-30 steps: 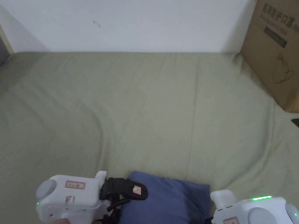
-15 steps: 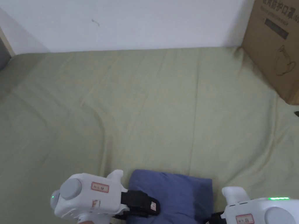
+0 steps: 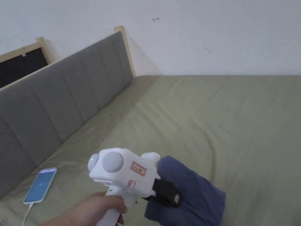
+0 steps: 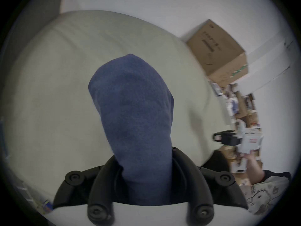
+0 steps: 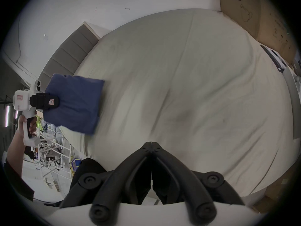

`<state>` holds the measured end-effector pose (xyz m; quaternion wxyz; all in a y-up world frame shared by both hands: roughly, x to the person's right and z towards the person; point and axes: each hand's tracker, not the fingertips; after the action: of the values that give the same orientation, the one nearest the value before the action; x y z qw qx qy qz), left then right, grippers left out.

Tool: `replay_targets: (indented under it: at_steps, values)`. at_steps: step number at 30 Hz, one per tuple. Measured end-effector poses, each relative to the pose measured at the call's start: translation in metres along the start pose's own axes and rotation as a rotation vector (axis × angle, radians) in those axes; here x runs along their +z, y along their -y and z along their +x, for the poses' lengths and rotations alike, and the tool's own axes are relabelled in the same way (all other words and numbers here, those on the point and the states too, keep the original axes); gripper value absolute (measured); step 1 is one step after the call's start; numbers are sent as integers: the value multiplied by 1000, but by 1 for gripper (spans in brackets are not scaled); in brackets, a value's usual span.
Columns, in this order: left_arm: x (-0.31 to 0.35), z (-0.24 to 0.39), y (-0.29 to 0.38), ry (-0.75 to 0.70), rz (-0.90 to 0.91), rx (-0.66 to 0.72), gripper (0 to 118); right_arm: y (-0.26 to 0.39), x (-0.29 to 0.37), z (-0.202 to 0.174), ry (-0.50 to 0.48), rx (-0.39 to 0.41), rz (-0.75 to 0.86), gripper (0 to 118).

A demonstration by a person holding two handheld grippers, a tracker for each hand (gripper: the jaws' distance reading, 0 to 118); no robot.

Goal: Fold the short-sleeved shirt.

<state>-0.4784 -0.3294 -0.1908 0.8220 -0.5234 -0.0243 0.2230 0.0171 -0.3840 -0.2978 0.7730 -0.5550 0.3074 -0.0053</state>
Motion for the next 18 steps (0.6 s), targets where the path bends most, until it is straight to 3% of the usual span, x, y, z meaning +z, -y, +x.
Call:
replay_targets:
  at_steps: [5,8,13,15,16,17,18]
  values:
    - [34,-91,-16,-285,-15,84,27,-2,-13,-29,-2,43,-37,0]
    - [38,-121,-25,-485,-32,5,27,-6,-22,-39,-7,47,-59,0]
    - [11,-157,-30,-771,-169,-6,30,-9,-24,-51,7,38,-30,0]
    - [8,-163,-27,-825,-193,-34,57,-12,-21,-53,4,34,-24,0]
    - [9,-165,-26,-861,-183,-31,77,-13,-18,-52,1,33,-22,0]
    - [13,-166,-24,-872,-168,-31,104,-13,-16,-52,1,34,-20,0]
    - [18,-167,-24,-878,-162,-28,112,-13,-14,-52,6,39,-14,0]
